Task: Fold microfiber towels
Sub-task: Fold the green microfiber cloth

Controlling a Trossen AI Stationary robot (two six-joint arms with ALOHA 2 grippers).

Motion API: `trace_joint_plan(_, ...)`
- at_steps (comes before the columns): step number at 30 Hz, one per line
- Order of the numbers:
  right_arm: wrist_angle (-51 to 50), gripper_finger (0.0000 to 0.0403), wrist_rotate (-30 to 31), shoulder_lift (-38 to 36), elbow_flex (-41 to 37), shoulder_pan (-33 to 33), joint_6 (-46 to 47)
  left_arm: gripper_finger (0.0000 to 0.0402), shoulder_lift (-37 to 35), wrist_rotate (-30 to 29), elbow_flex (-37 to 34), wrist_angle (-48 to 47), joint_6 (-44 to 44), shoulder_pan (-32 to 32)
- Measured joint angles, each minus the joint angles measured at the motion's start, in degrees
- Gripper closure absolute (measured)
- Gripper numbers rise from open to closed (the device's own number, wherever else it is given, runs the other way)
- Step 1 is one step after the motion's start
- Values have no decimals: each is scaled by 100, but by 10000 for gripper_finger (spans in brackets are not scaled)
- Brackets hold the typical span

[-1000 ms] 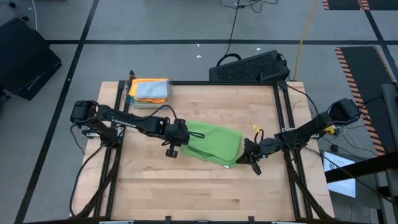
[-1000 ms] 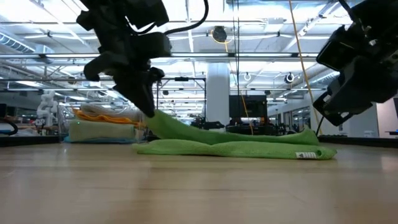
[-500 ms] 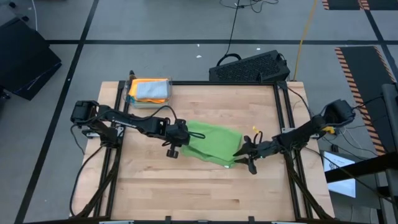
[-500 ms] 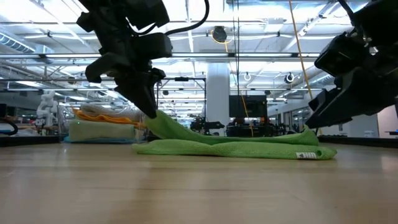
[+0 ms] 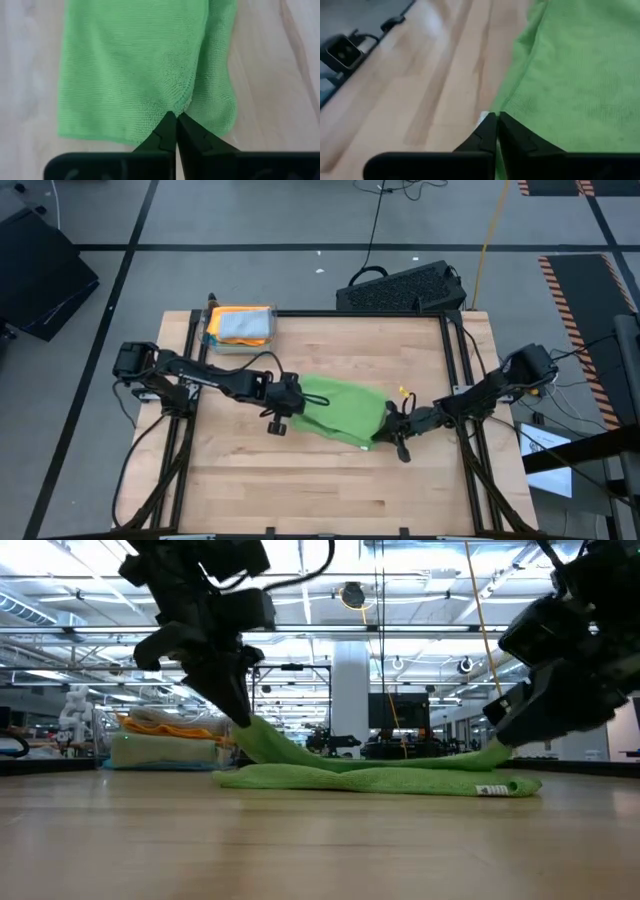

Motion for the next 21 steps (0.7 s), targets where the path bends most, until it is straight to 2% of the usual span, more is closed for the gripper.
trace_joint_plan(4,-528,399,-182,-259,285,45,38,396,-198,-244,37,-12,-3,-131)
trace_joint_plan(9,-1646,400,-199,-464,618,194,132,393,-300,-80,36,22,-202,-295)
trace_joint_plan(14,-1650,401,-219,-457,644,316,291,398,-200,-79,-3,-132,-363,-443)
trace_joint_plan(21,-1696,388,-215,-250,640,376,389,383,-202,-70,-311,117,-902,-451)
